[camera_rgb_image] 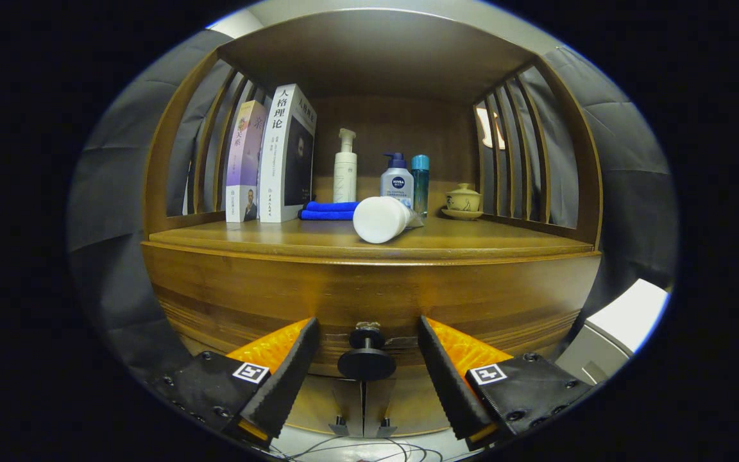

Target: Pull open the drawer, take out the items inside it, and place them on the countertop above the cabinet.

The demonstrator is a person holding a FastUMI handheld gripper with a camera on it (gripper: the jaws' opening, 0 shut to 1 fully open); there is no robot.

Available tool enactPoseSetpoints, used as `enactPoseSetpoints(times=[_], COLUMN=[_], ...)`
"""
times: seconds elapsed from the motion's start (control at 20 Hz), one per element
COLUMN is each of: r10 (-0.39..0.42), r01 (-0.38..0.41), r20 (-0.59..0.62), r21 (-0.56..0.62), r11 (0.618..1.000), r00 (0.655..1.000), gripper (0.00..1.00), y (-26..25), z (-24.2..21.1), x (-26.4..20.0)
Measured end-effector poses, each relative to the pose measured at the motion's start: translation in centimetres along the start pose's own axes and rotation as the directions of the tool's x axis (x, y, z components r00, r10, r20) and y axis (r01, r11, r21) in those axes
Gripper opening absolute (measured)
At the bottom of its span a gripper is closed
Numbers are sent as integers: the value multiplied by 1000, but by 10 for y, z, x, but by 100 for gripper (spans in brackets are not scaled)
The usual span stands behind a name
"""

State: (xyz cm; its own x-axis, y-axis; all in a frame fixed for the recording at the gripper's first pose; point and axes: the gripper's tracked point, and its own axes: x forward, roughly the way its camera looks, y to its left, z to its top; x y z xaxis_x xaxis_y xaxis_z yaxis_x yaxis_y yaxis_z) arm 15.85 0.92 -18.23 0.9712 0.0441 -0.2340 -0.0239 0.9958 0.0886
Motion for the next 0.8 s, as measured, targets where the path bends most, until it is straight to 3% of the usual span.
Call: enactPoseSetpoints(times=[0.25, 0.8], r10=[-28, -62], r01=[28, 66], r20=[16, 83], r21=[-16, -38], r11=[999, 997], r00=[999, 995], gripper=[98, 97], y=[1, 19], z=[22, 92], x=[-36, -160])
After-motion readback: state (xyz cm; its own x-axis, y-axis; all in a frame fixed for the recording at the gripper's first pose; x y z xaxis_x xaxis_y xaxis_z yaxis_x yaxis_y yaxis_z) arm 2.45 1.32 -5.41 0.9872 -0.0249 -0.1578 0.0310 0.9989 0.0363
